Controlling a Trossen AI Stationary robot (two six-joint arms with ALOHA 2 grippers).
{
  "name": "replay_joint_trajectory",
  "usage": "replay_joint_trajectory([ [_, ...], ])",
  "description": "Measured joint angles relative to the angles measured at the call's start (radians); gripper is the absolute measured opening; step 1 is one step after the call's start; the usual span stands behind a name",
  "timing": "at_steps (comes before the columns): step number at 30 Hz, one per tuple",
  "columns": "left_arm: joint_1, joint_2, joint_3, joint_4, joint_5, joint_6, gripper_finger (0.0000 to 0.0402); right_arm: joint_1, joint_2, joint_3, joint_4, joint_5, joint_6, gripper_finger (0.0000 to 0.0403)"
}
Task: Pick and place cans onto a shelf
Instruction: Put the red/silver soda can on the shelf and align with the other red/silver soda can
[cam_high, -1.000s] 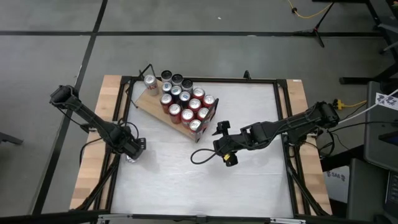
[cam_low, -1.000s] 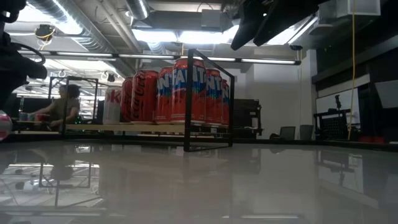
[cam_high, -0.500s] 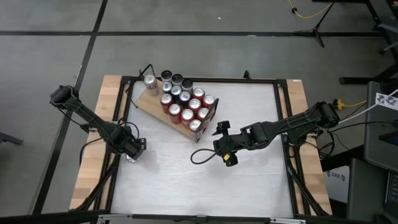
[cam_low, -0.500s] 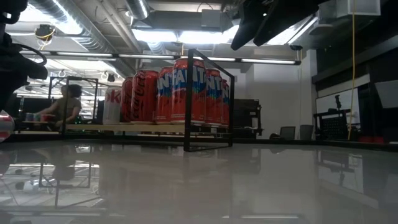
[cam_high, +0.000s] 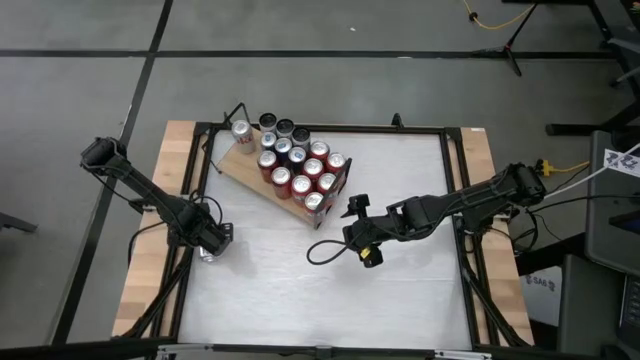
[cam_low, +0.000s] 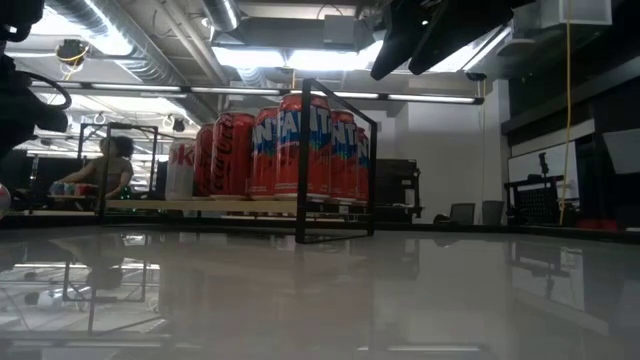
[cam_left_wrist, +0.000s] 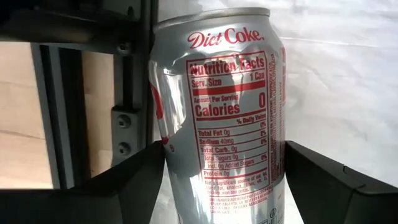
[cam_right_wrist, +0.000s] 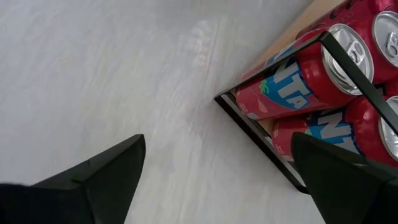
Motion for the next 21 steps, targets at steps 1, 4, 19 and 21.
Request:
replay_joint_trajectory([
  [1,0.000,-0.001,0.000,-0.002,0.003,0.000,0.0291,0.000,0.000,0.000,0.000,0.000,0.000,0.0390],
  [4,0.000,-0.001,0.000,-0.002,0.006,0.000,0.0291,0.000,0.000,0.000,0.000,0.000,0.000,0.0390],
  [19,0.000,-0.002,-0.001,-0.005,0.018,0.009,0.0291,0.000,0.000,0.000,0.000,0.000,0.000,0.0390],
  [21,0.000,-0.002,-0.001,-0.005,0.015,0.003,0.0295,0.000,0.000,0.000,0.000,0.000,0.000,0.0390],
])
